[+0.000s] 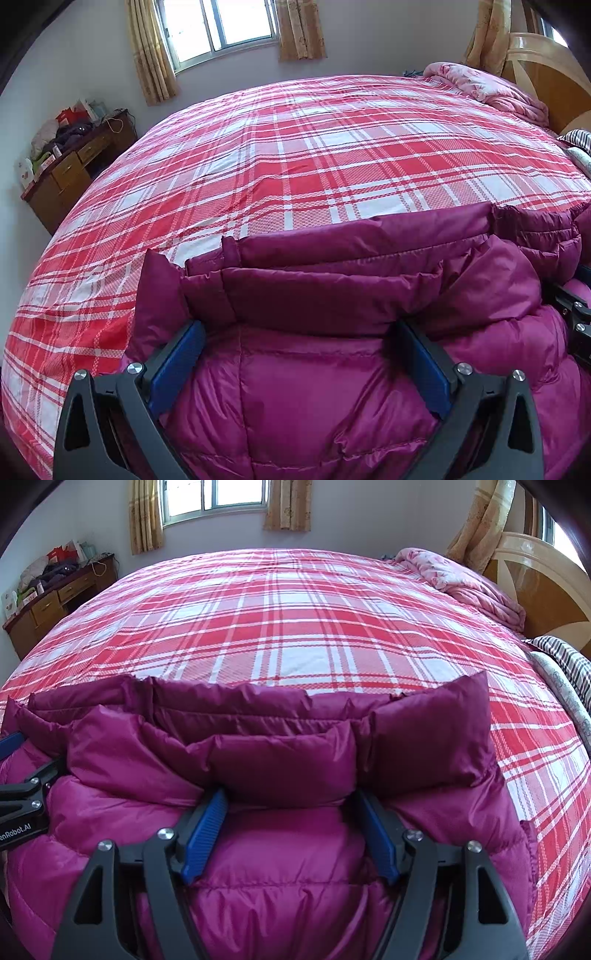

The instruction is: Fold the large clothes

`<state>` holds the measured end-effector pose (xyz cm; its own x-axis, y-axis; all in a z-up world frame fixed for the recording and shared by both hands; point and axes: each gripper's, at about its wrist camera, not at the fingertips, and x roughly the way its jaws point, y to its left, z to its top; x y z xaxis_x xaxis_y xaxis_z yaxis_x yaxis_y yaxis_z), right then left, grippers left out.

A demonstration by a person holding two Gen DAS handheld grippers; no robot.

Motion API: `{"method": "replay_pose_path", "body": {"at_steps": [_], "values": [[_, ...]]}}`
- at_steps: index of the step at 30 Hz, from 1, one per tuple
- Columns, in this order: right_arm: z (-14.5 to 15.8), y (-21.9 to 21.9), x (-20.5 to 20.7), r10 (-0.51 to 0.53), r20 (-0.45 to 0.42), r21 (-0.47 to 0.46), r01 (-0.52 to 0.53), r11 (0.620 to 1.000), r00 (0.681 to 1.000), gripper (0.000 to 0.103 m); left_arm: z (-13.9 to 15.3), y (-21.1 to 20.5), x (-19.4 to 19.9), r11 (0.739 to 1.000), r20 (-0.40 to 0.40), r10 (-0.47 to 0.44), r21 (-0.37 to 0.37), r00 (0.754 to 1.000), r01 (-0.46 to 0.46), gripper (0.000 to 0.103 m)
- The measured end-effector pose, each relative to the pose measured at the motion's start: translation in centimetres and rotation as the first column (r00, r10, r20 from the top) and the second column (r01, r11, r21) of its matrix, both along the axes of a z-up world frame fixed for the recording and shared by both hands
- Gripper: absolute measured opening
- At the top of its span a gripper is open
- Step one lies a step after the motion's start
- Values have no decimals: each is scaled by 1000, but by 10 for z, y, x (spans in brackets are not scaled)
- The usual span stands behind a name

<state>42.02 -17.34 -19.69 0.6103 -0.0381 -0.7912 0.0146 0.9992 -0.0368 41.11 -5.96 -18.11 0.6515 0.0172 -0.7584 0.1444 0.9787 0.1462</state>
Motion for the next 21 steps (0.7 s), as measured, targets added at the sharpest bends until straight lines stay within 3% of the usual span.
{"method": "replay_pose_path", "body": {"at_steps": [9,14,21], "values": [[12,4,-10,-23,-1,-18,23,1000,1000,74,1,-2,-1,1000,11,2,12,1000,-2,102],[34,25,-44,7,88,57,-12,998,996,75,2,-1,-3,1000,17,5,16,1000,-6,102],[6,50,-47,59,68,-24,-57,998,996,84,20,4,-24,1000,39,27,9,999,-27,102]]}}
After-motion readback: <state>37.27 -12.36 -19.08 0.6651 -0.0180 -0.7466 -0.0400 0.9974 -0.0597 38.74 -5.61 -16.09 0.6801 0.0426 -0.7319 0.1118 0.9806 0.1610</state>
